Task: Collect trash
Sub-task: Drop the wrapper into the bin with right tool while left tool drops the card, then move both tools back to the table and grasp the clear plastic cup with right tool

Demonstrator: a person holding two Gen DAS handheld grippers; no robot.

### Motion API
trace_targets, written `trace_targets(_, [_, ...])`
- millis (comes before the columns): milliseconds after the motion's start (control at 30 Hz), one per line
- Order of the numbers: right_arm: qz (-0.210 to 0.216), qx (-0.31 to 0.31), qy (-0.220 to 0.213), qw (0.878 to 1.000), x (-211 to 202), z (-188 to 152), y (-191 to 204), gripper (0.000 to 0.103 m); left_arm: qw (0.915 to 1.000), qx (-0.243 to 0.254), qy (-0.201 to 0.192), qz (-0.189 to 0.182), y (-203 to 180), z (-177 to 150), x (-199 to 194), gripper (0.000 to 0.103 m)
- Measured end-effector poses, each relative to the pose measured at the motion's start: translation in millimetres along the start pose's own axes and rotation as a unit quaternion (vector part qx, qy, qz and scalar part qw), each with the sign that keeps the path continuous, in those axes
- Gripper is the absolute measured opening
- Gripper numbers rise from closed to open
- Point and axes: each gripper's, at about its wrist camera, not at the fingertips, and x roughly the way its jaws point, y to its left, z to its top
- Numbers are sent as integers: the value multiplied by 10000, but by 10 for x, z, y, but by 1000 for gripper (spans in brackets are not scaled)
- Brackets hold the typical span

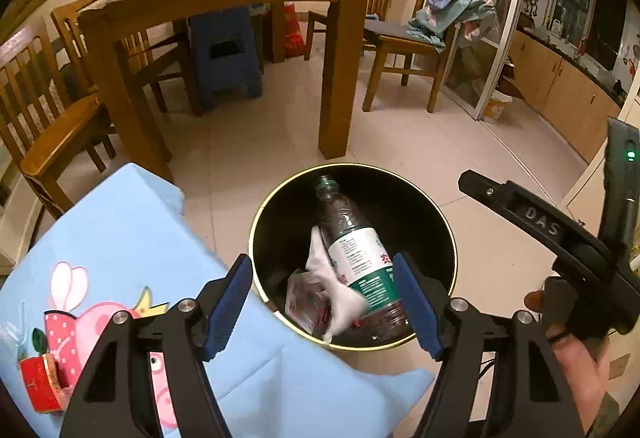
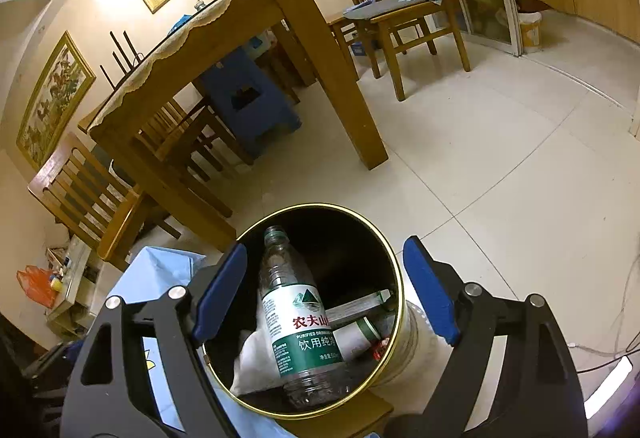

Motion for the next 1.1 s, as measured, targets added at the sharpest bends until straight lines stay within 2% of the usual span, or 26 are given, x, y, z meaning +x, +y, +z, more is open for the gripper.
trace_targets(400, [118,-928,-197,9954,-55,-135,570,83,9986,-291,-293,317,434,-193,-485,73])
trace_targets(567, [276,-1375,-264,9898,-83,-263,914,86,9964,-443,-470,542,684,-339,-745,76])
trace_targets(667, [497,-1834,-162,9817,-69,-419,1214,90,9947,-548,-550,680,846,-438,-889,79])
trace_targets(767, [935,-2515,255,9630,-21,-679,1595,91,9915,-734,-591,898,1116,-637,-1071,85])
trace_targets(800, [1082,-2812,428,9526,-19,-813,1758,91,9894,-843,-595,1024,1271,-756,-1154,87])
trace_targets(833, [1160,-2969,510,9464,-21,-900,1857,91,9866,-961,-588,1180,1433,-888,-1230,89])
trace_targets(900, [1447,-3406,767,9258,-70,-1208,2172,92,9802,-1200,-543,1480,1741,-1121,-1361,91])
trace_targets(933, [1531,-3496,839,9205,-78,-1309,2273,92,9760,-1331,-502,1647,1900,-1235,-1423,92])
trace_targets(967, [1664,-3613,973,9123,-88,-1459,2415,93,9709,-1472,-458,1831,2078,-1361,-1492,92])
trace_targets(1000, [1764,-3709,1106,9050,-82,-1592,2543,93,9616,-1710,-371,2114,2344,-1539,-1580,92])
trace_targets(1067, [1892,-3955,1372,8882,-65,-1855,2841,93,9483,-2018,-278,2436,2644,-1726,-1697,92])
trace_targets(1100, [1941,-4073,1478,8801,-57,-1961,2973,93,9371,-2223,-245,2681,2842,-1871,-1785,92])
